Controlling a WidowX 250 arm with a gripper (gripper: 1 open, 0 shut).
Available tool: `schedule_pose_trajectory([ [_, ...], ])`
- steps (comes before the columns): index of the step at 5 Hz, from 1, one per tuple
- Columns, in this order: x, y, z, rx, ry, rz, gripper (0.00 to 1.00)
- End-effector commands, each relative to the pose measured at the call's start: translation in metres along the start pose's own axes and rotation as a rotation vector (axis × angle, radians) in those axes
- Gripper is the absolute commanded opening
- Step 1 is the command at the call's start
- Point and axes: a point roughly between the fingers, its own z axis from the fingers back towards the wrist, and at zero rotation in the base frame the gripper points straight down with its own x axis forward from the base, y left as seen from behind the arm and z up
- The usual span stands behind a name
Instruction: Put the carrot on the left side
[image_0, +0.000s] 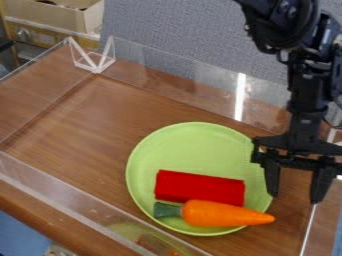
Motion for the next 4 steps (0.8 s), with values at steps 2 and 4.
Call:
schedule_pose_trajectory([
  [2,0.016,0.000,-0.005,0.001,-0.028,-0.013,0.00],
  [4,0.022,0.014,0.004,-0.006,-0.022,-0.085,0.00],
])
